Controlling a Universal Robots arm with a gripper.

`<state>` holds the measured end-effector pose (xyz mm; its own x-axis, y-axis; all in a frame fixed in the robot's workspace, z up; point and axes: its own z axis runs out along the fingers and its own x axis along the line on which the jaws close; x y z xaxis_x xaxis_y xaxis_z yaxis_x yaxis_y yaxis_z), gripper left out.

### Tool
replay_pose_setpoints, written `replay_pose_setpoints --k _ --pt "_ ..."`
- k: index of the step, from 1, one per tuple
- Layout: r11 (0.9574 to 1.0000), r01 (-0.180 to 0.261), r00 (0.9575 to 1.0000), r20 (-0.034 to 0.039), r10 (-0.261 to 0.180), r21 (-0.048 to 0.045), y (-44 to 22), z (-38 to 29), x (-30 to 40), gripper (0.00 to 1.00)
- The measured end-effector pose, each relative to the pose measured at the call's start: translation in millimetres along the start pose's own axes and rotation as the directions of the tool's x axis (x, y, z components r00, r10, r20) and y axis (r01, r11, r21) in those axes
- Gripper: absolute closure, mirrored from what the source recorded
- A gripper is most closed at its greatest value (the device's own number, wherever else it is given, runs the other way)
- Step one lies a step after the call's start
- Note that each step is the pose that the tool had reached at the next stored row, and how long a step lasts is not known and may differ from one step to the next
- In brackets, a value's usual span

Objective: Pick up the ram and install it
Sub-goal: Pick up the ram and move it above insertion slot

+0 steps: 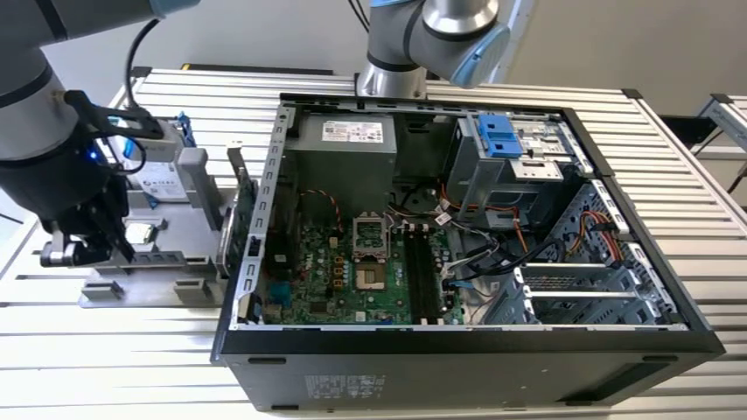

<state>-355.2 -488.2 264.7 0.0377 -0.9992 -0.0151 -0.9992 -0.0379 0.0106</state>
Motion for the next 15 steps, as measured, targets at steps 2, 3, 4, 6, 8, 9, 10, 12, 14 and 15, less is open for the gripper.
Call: replay_pose_setpoints --k 2,3,4,6,8,9,10,12,14,15 --pt "1.0 0.0 1.0 0.0001 0.0 0.0001 0.0 -3.2 -0.1 1.0" --pt "1.0 0.0 1.0 0.0 0.0 0.0 0.0 -4.9 -0.1 1.0" --pt "1.0 0.0 1.0 0.0 0.0 0.0 0.0 -6.3 -0.1 1.0" --pt "1.0 0.0 1.0 0.0 0.0 0.0 0.1 -9.1 -0.2 1.0" --pt "1.0 0.0 1.0 0.0001 0.0 0.0 0.1 -11.5 -0.2 1.0" --pt "1.0 0.0 1.0 0.0 0.0 0.0 0.1 -12.7 -0.2 1.0" --pt "1.0 0.0 1.0 0.0 0.0 0.0 0.1 -14.0 -0.2 1.0" --pt "1.0 0.0 1.0 0.0 0.0 0.0 0.2 -16.6 -0.3 1.0" --pt "1.0 0.0 1.0 0.0 0.0 0.0 0.2 -19.2 -0.3 1.0" --pt "1.0 0.0 1.0 0.0001 0.0 0.0001 0.2 -20.4 -0.3 1.0"
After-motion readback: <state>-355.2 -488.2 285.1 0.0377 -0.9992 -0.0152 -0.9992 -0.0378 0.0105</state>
